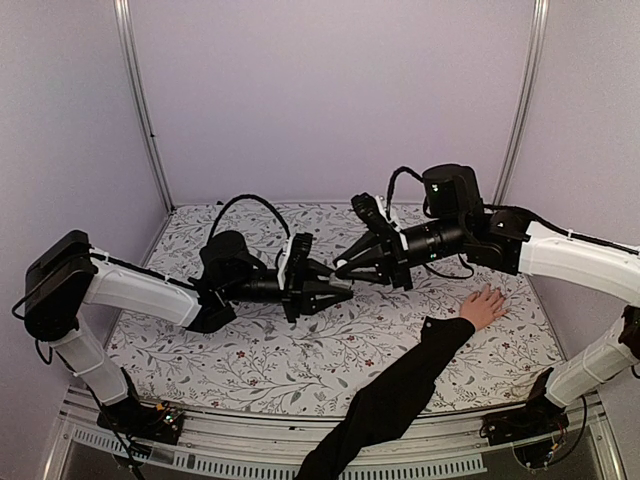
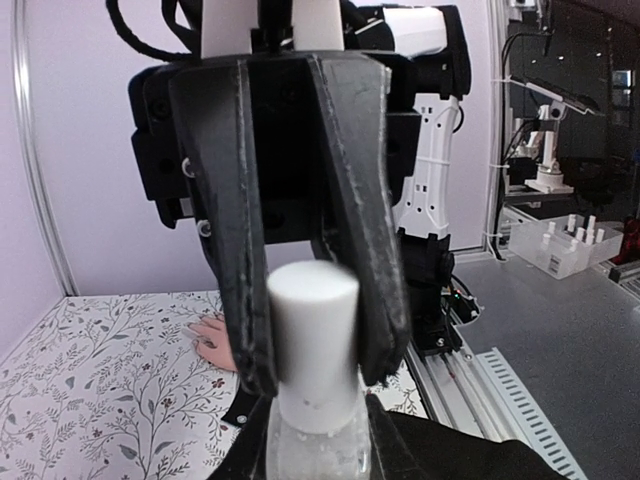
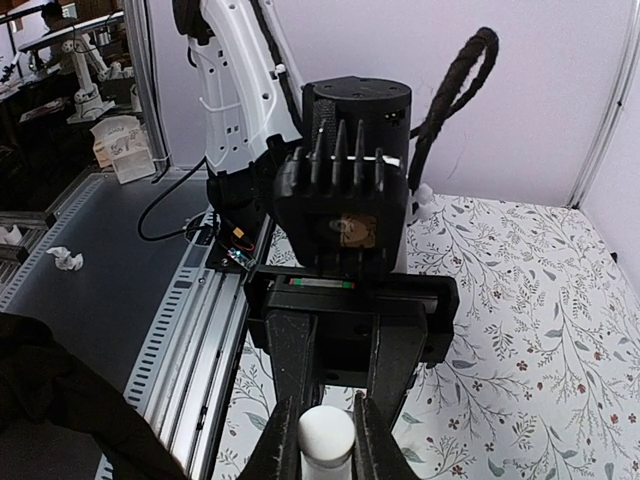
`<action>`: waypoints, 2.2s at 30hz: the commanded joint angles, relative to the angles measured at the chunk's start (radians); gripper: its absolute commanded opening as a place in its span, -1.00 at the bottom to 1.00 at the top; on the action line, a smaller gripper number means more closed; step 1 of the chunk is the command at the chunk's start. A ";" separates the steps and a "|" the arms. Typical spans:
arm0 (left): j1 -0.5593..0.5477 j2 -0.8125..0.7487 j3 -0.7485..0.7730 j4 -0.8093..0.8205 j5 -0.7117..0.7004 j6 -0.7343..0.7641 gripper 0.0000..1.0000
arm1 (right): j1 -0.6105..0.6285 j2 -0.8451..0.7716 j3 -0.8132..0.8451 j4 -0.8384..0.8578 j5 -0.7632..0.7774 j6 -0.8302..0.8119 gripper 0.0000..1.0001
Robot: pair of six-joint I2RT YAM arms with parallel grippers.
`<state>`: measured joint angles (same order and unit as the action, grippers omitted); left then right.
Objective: Paint the nails
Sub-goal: Screw the nail polish bottle.
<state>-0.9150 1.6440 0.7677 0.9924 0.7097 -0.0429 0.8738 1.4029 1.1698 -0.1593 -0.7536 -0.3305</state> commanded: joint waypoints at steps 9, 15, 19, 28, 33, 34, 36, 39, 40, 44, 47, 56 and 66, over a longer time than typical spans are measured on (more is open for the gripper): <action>0.012 -0.012 0.028 -0.015 -0.280 0.010 -1.00 | -0.001 0.043 0.038 0.040 0.161 0.133 -1.00; 0.014 0.016 0.061 -0.025 -0.401 0.012 -1.00 | 0.001 0.055 0.038 0.083 0.297 0.205 -1.00; 0.012 0.043 0.085 -0.034 -0.493 0.013 -1.00 | 0.011 0.069 0.038 0.112 0.381 0.267 -1.00; 0.010 0.089 0.132 -0.033 -0.643 0.021 -1.00 | 0.085 0.140 0.057 0.150 0.617 0.398 -1.00; 0.005 0.108 0.144 -0.016 -0.706 0.016 -1.00 | 0.102 0.158 0.058 0.178 0.782 0.523 -1.00; 0.004 0.111 0.148 -0.012 -0.707 0.014 -1.00 | 0.103 0.160 0.056 0.183 0.799 0.539 -1.00; 0.002 0.118 0.154 -0.010 -0.732 0.014 -1.00 | 0.109 0.164 0.055 0.192 0.813 0.571 -1.00; 0.000 0.119 0.155 -0.010 -0.735 0.014 -1.00 | 0.110 0.167 0.054 0.193 0.805 0.587 -1.00; -0.001 0.117 0.152 -0.011 -0.727 0.016 -1.00 | 0.110 0.161 0.051 0.194 0.799 0.583 -1.00; 0.006 0.093 0.131 -0.011 -0.645 0.023 -1.00 | 0.106 0.118 0.017 0.215 0.766 0.538 -0.93; 0.010 0.078 0.106 0.008 -0.565 0.025 -1.00 | 0.099 0.076 -0.010 0.234 0.724 0.497 -0.57; 0.017 0.051 0.065 0.035 -0.351 0.021 -1.00 | 0.034 -0.045 -0.078 0.247 0.550 0.384 0.11; 0.022 0.047 0.082 0.036 -0.055 0.010 -1.00 | -0.005 -0.110 -0.072 0.145 0.205 0.180 0.13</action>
<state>-0.9043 1.7161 0.8364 0.9932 0.4858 -0.0299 0.8715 1.3186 1.0904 0.0467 -0.3645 -0.0387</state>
